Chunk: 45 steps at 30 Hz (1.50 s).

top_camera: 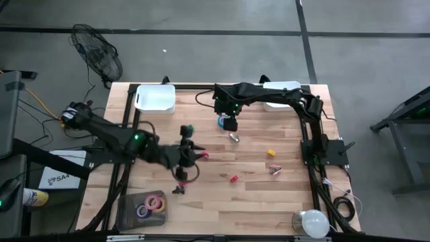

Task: Pick and place Stapler, Stapler remover, tape
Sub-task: Put the light blue tape into the black bin

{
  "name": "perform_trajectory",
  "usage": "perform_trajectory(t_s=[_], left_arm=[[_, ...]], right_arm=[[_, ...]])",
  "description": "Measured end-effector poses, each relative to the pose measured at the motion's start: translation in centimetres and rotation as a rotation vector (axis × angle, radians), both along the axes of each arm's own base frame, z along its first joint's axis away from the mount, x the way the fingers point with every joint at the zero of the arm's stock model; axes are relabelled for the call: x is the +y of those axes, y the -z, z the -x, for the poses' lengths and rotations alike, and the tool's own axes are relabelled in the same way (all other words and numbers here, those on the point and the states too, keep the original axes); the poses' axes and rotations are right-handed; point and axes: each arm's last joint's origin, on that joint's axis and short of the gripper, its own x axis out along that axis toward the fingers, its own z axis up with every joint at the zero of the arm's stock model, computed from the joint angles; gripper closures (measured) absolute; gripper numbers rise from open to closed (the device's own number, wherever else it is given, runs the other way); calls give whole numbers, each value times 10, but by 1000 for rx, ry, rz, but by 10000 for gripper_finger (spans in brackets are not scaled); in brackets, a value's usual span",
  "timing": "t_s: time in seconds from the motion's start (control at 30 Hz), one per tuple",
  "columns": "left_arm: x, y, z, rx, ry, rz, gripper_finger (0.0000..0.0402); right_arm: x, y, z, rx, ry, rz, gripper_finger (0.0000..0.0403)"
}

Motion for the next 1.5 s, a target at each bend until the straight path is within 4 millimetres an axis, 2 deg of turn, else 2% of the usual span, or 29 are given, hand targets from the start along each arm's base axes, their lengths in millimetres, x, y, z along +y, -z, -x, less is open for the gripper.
perform_trajectory(t_s=[0.2, 0.4, 0.57, 0.77, 1.03, 1.27, 1.5], left_arm=[[12, -20, -8, -133, 148, 52, 312], [14, -24, -11, -192, 199, 36, 312], [33, -17, -9, -233, 212, 70, 312], [64, 6, 3, -259, 206, 132, 312], [89, 33, 34, -405, 242, 174, 312], [91, 56, 58, -410, 273, 171, 312], [92, 67, 71, -448, 272, 168, 312]], right_arm=[[1, 2, -4, -27, -38, -10, 151], [3, 1, -8, -70, -45, -27, 151], [7, 24, -6, -53, -51, -33, 151], [4, 35, -3, -78, -48, 1, 151], [-1, 55, 2, -91, -75, 30, 151], [-6, 64, 5, -136, -43, 4, 151], [-2, 68, 6, -144, -22, -4, 151]])
